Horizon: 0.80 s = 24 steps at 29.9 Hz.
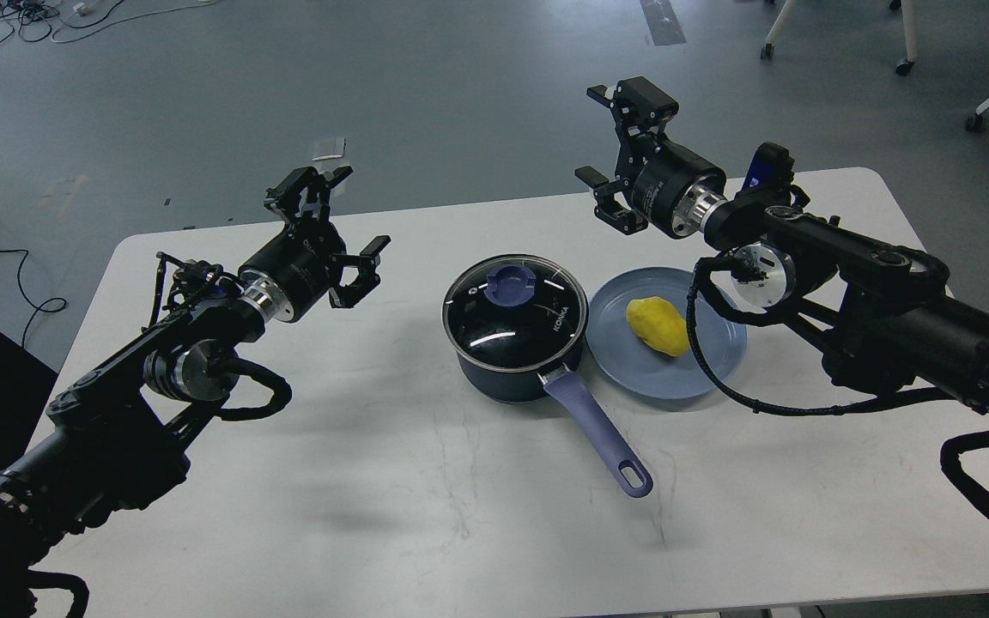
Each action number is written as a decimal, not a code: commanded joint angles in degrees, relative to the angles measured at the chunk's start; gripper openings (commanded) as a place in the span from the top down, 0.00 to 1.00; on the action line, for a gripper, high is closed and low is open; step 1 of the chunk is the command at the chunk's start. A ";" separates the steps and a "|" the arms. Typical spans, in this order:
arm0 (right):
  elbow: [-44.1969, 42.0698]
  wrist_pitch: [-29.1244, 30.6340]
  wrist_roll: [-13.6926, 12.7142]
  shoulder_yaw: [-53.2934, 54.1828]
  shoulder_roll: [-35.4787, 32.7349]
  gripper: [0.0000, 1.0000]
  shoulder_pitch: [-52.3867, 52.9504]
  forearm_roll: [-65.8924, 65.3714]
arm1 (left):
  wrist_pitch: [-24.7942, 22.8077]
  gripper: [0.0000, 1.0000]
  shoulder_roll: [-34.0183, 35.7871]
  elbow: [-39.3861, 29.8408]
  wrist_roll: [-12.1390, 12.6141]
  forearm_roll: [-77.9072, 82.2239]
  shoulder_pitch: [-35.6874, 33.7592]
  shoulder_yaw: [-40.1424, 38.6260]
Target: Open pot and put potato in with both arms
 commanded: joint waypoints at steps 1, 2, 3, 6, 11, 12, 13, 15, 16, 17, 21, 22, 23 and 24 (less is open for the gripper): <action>-0.06 0.01 -0.10 -0.11 -0.01 0.00 -0.09 0.00 | 0.33 0.02 -0.10 0.00 0.15 0.14 -0.03 0.17; -0.15 -0.08 -0.10 -0.37 -0.01 0.00 -0.09 0.00 | 0.33 0.02 0.08 0.00 0.24 0.23 -0.03 0.26; -0.76 -0.17 -0.10 -0.46 0.16 0.00 0.00 0.00 | 0.33 0.02 0.17 0.00 0.24 0.23 -0.11 0.26; -2.17 -0.17 -0.19 -0.46 0.87 0.00 0.44 0.00 | 0.33 0.02 0.52 -0.18 0.94 0.23 -0.11 0.43; -3.14 0.09 -0.27 -0.11 1.31 0.00 1.14 0.18 | 0.33 0.02 0.43 -0.44 1.56 0.14 -0.11 0.08; -3.14 0.09 -0.27 -0.11 1.31 0.00 1.14 0.18 | 0.33 0.02 0.34 -0.44 1.56 0.14 -0.11 0.08; -3.14 0.09 -0.36 -0.02 1.31 0.00 1.14 0.18 | 0.42 0.02 0.34 -0.44 1.56 0.14 -0.11 0.08; -3.14 0.09 -0.80 0.07 1.31 0.00 1.06 0.27 | 0.33 0.02 -0.09 -0.53 1.56 0.14 -0.11 0.08; -3.05 0.09 -0.89 0.07 1.31 0.00 1.05 0.27 | 0.42 0.02 -0.18 -0.53 1.56 0.05 -0.11 0.00; -3.05 0.18 -1.15 0.15 1.31 0.00 0.97 0.27 | 0.42 0.02 -0.27 -0.53 1.56 0.05 -0.11 -0.01; -3.05 0.36 -1.33 0.15 1.22 0.00 0.88 1.58 | 0.42 0.02 -0.27 -0.53 0.95 0.05 -0.03 -0.01; -3.05 0.36 -1.59 0.15 1.22 0.00 0.88 2.28 | 0.24 0.02 -0.27 -0.53 0.86 0.14 -0.11 -0.01; -3.05 0.36 -2.03 0.15 1.22 0.00 0.88 2.38 | -0.02 0.02 -0.18 -0.53 0.77 0.14 -0.11 -0.01; -3.05 0.36 -2.03 0.15 1.22 0.00 0.88 2.38 | -0.02 0.02 -0.10 -0.53 0.68 0.14 -0.20 -0.01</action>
